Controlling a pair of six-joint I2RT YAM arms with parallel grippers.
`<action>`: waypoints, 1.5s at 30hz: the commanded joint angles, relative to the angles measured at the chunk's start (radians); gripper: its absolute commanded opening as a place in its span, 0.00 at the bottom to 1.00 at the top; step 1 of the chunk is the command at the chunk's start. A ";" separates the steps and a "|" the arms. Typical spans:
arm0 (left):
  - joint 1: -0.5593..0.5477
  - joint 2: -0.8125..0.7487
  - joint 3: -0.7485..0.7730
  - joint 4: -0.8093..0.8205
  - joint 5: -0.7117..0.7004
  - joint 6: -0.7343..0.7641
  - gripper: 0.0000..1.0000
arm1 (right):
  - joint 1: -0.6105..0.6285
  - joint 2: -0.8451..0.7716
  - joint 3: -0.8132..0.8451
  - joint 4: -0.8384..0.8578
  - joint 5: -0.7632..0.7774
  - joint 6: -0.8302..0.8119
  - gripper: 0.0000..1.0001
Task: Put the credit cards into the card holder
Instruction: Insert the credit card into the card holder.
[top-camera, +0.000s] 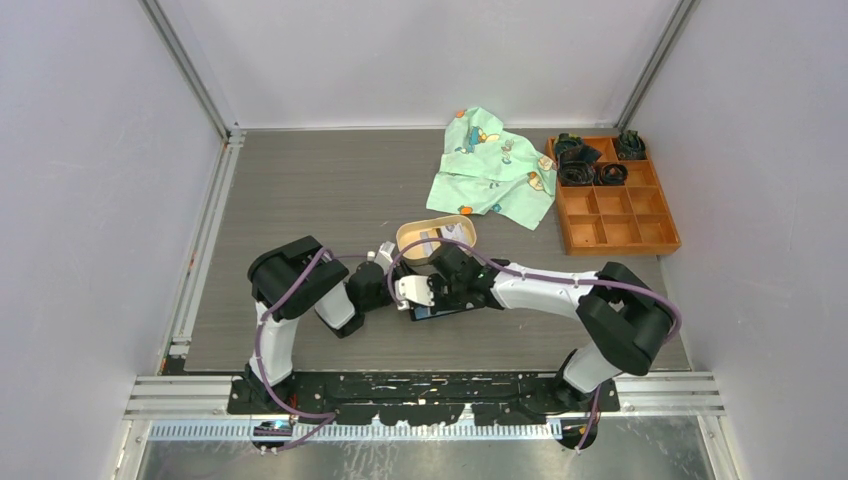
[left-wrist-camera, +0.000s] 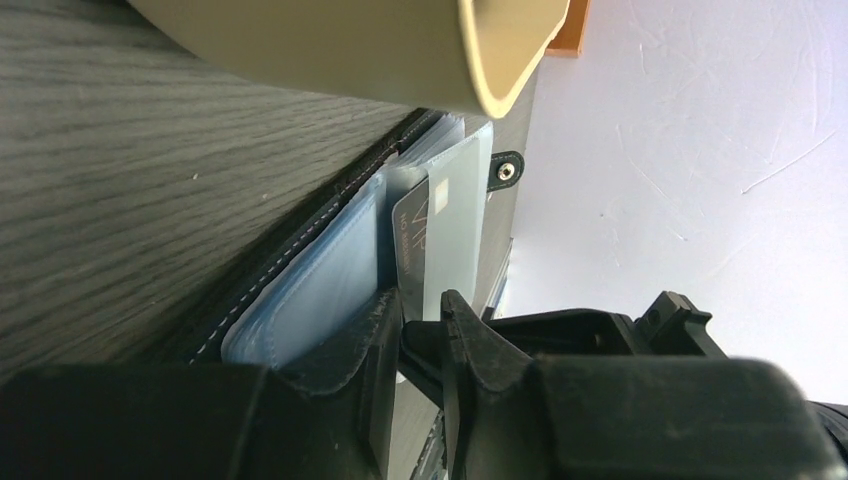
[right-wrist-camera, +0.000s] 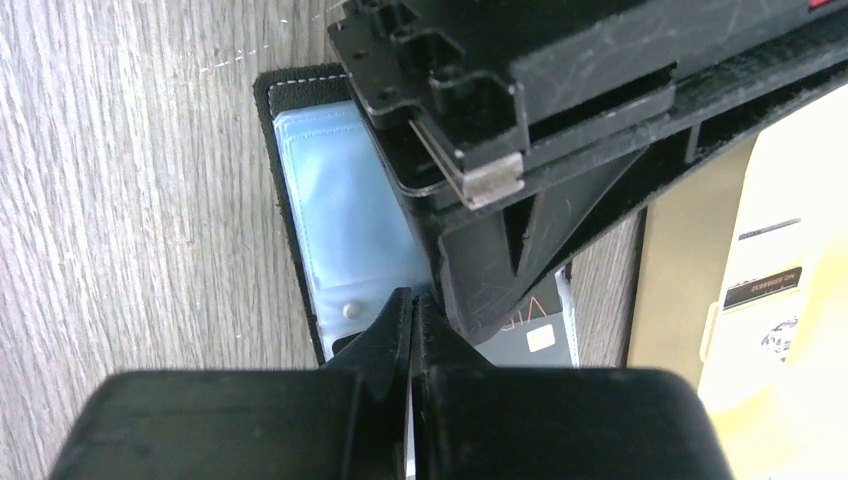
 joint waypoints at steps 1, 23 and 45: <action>0.009 -0.014 0.001 -0.059 0.003 0.039 0.23 | -0.031 -0.050 0.012 -0.017 0.006 -0.018 0.01; 0.015 -0.234 -0.005 -0.375 -0.045 0.203 0.11 | -0.316 -0.111 0.095 -0.246 -0.200 -0.006 0.03; -0.024 -0.246 0.204 -0.738 -0.058 0.368 0.05 | -0.283 0.040 0.125 -0.273 -0.142 -0.013 0.03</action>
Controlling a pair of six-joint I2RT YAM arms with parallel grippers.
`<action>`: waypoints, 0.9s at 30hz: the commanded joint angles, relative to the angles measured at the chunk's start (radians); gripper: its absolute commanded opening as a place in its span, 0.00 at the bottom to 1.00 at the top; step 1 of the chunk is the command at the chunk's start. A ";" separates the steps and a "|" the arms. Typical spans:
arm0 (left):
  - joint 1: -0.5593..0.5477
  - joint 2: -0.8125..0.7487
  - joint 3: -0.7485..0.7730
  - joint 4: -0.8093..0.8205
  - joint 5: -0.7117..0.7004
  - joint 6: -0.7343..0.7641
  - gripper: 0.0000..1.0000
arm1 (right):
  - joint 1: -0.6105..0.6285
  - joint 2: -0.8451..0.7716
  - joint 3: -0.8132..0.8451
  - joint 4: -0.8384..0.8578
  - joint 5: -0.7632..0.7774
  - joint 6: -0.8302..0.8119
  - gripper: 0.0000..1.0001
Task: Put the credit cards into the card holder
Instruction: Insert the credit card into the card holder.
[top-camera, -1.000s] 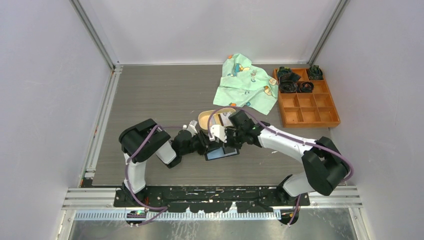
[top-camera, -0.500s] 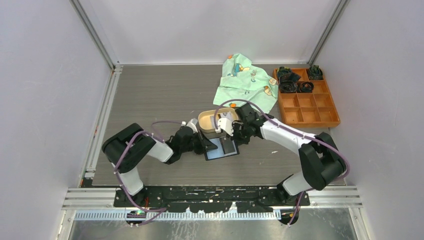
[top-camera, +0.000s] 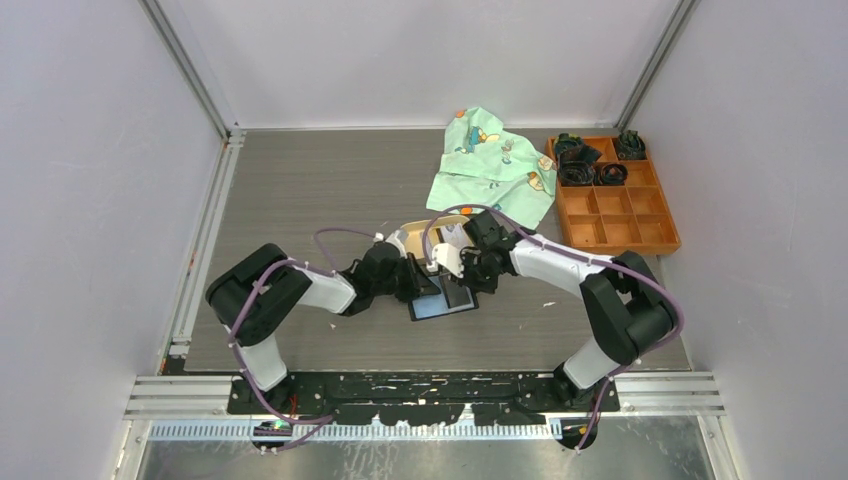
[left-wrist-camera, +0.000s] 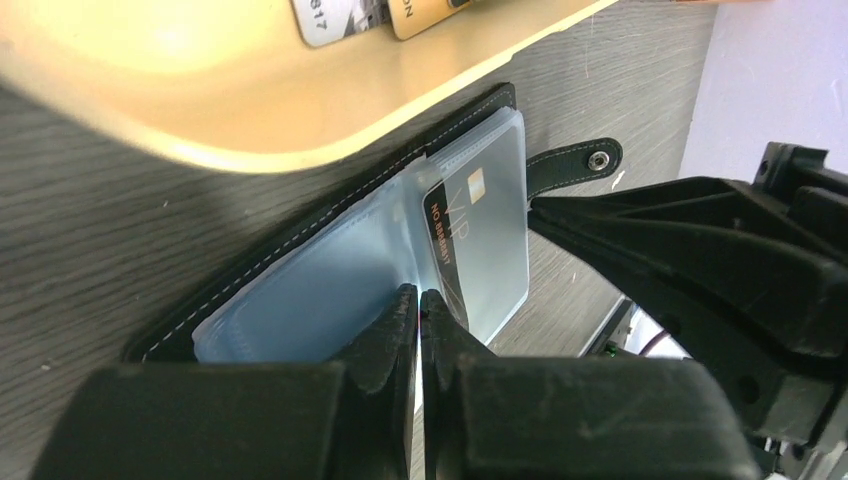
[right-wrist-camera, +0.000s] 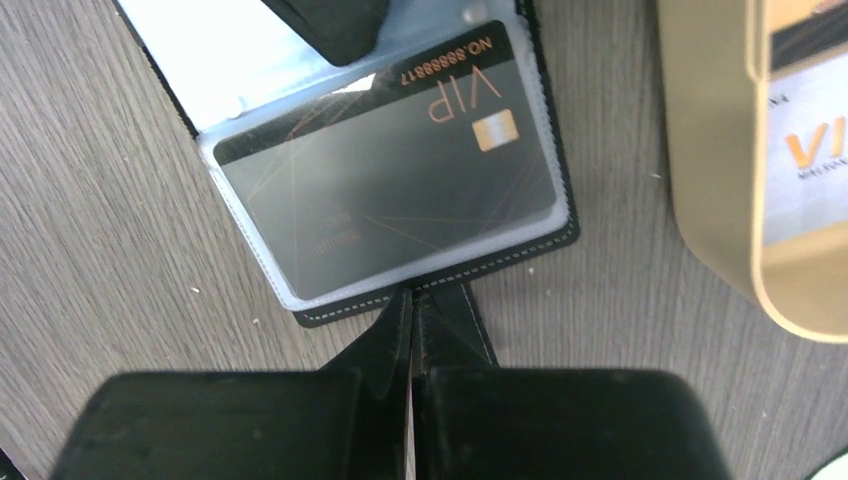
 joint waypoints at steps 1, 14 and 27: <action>-0.009 0.017 0.047 -0.036 -0.006 0.044 0.05 | 0.028 0.026 0.037 0.005 -0.005 -0.009 0.03; -0.022 0.015 0.088 -0.055 -0.006 0.063 0.07 | 0.017 -0.002 0.059 -0.014 -0.015 0.013 0.09; 0.013 -0.488 -0.027 -0.210 -0.089 0.427 0.21 | -0.139 -0.244 0.171 -0.063 -0.234 0.156 0.55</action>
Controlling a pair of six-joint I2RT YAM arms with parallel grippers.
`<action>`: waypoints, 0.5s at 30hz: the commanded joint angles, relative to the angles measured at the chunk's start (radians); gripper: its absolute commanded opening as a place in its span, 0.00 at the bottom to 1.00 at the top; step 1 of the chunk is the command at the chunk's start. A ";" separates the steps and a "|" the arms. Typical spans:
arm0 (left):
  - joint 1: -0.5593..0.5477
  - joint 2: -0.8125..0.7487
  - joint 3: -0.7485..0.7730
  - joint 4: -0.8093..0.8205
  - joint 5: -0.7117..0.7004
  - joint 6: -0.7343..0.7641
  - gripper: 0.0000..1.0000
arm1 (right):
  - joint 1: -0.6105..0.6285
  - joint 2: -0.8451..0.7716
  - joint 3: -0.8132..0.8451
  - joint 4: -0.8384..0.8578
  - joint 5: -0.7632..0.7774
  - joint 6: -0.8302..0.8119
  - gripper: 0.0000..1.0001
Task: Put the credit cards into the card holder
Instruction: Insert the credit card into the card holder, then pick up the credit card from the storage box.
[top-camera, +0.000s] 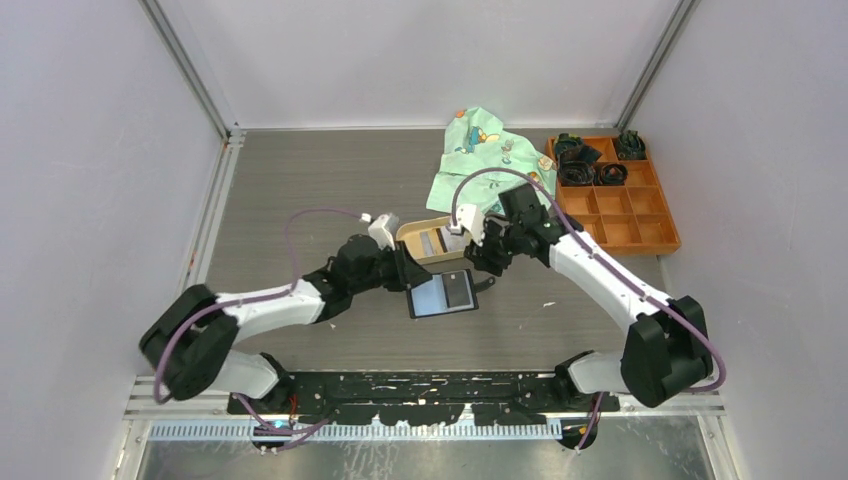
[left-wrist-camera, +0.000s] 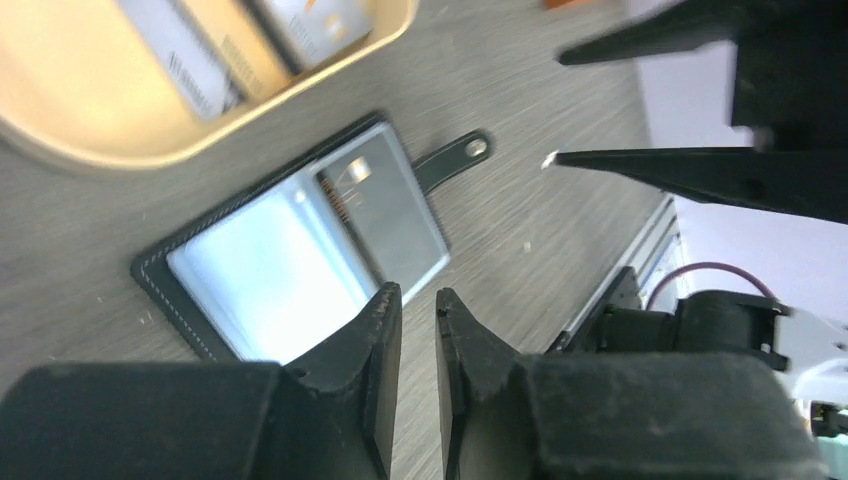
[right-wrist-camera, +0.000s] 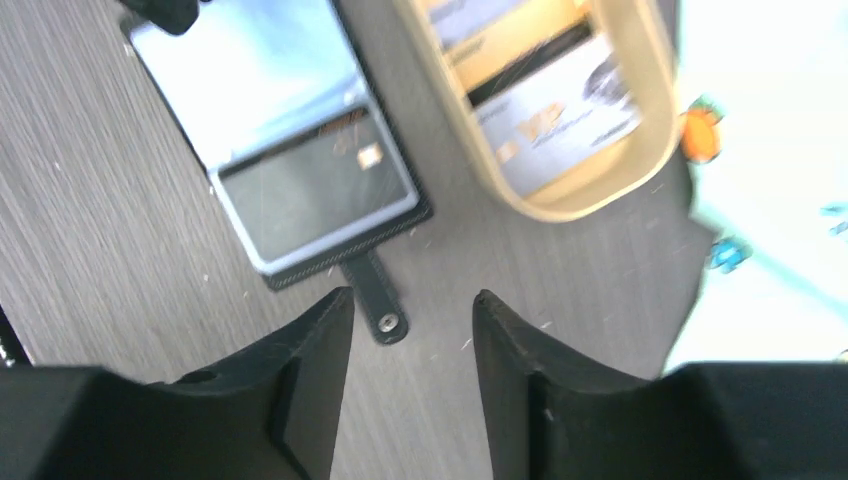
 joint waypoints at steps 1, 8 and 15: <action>0.022 -0.202 0.008 -0.070 -0.048 0.247 0.22 | 0.004 -0.015 0.142 0.002 -0.126 0.144 0.61; 0.096 -0.440 -0.066 -0.152 -0.183 0.367 0.79 | 0.004 0.189 0.414 0.019 -0.118 0.551 0.72; 0.133 -0.581 -0.103 -0.227 -0.151 0.417 0.91 | 0.003 0.334 0.457 0.123 0.062 0.908 0.74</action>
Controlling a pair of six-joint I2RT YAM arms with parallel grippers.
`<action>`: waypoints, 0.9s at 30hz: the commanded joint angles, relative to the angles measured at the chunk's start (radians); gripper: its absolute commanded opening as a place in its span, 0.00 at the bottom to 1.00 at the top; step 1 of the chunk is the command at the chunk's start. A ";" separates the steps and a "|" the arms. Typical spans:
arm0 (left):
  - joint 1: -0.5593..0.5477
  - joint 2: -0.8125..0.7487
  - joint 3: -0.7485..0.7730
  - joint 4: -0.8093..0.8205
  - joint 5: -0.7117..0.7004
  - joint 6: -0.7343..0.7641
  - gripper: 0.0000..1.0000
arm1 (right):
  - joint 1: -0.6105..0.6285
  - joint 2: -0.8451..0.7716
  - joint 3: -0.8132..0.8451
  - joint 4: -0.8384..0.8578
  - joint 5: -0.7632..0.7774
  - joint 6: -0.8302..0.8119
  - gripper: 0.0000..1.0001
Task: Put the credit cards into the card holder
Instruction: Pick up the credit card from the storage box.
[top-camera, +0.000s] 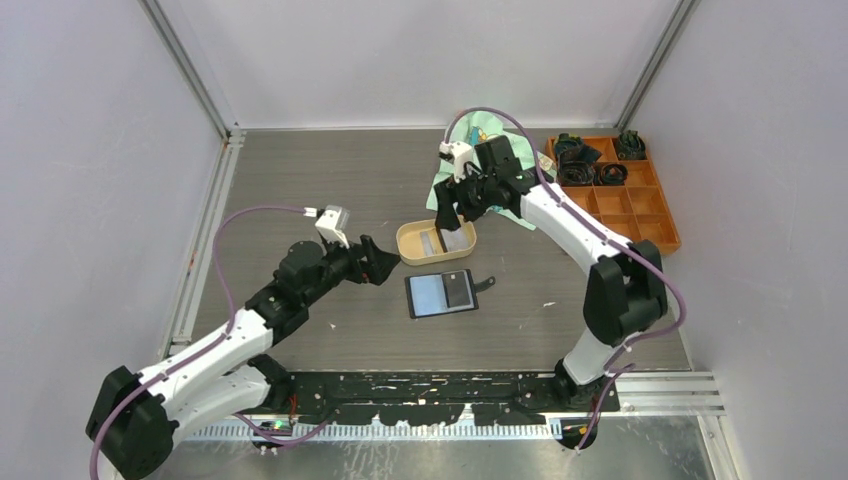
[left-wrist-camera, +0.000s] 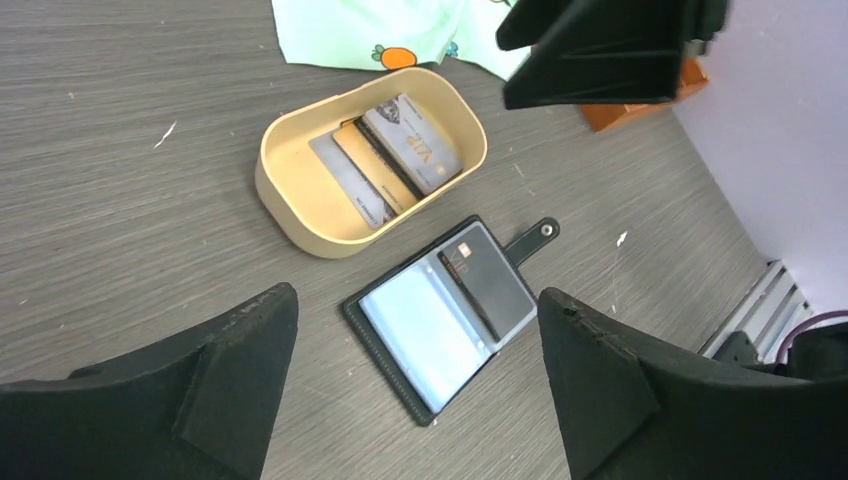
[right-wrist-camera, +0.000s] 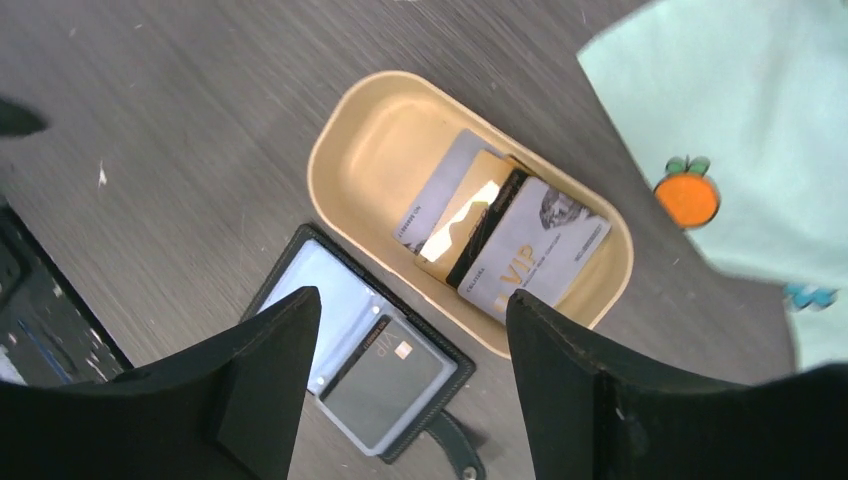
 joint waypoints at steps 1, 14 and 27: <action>0.007 -0.081 -0.004 -0.069 -0.019 0.076 0.93 | 0.003 0.059 0.029 0.072 0.147 0.328 0.75; 0.009 -0.059 -0.045 -0.101 -0.099 0.075 0.98 | 0.065 0.265 0.094 0.063 0.389 0.489 0.63; 0.009 -0.039 -0.075 -0.064 -0.111 0.064 0.97 | 0.099 0.333 0.119 0.030 0.577 0.484 0.82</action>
